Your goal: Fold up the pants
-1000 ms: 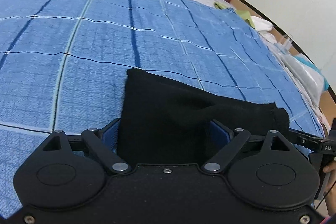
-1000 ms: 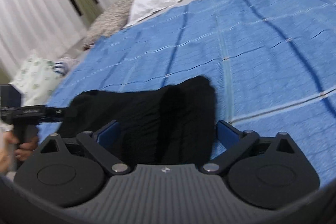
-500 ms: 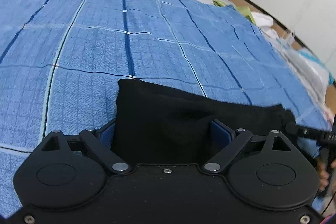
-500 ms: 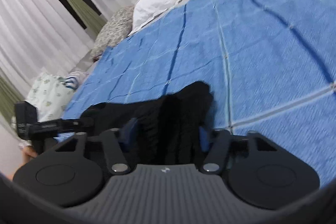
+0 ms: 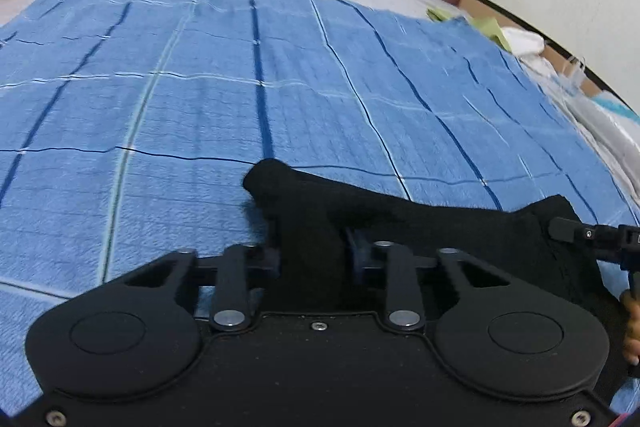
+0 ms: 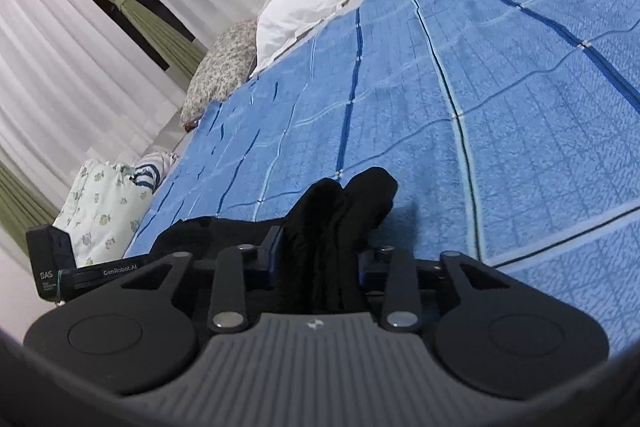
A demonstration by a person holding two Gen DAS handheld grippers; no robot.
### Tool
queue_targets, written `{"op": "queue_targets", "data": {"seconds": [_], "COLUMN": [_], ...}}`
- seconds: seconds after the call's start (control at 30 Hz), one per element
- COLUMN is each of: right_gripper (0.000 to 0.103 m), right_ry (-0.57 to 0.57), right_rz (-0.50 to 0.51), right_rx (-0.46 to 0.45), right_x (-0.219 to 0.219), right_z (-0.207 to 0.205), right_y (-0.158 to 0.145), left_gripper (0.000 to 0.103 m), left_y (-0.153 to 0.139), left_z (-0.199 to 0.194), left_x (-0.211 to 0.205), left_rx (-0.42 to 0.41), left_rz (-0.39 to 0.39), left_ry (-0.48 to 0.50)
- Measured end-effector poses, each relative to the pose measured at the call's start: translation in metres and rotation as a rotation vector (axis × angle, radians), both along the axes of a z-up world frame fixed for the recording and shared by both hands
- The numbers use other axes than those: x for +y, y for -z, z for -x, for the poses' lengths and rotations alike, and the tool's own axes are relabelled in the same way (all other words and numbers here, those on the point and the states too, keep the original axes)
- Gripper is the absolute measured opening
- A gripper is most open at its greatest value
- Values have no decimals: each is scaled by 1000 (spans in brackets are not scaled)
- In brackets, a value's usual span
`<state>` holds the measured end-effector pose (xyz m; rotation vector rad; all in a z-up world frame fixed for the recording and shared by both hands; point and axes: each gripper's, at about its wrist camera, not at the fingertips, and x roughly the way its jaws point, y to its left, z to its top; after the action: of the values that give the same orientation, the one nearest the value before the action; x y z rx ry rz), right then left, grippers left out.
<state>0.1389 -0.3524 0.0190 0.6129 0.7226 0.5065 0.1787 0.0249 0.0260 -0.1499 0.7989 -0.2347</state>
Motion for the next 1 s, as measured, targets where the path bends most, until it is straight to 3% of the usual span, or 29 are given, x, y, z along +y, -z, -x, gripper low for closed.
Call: {"op": "queue_targets", "data": {"seconds": [0.07,0.2,0.4,0.53,0.7,0.8,0.87,0.93,1.0], "right_gripper": [34,27,27,27,29,35,45,67,70], "right_ry": [5,20,31,8,19,28,36,62,95], "right_rz": [12,37,116,160,268,344,399,446,432], "right_rx": [-17,-53,-97,-119,-113,-130,-147,-145,-132], "right_x": [6,19,54,77,95,96,97,98,92], "right_z": [1,-10,-62,-91,-107,-104,-102,-101,-99], "right_y": [-6,-22,-46,-46,-34,-26,-20,-14,-17], "left_gripper": [18,17,17,17,22,31,39,44,52], "left_y": [-4,-14,-31,-28,-4,5,9,10,9], "left_z": [4,7,-28,-59,-79,-81,-80,-80,-79], "left_x": [0,-7,9,23,29,29,30,29,25], "left_rx": [-26,-97,-132,-108,-72,-79,-75,-71,-69], "left_rz": [-20,-80,-91,-105,-134,-139,-143,-155,-194], "left_ry": [-27,-85,-194,-272,-294,-286,-288,-290,-298]}}
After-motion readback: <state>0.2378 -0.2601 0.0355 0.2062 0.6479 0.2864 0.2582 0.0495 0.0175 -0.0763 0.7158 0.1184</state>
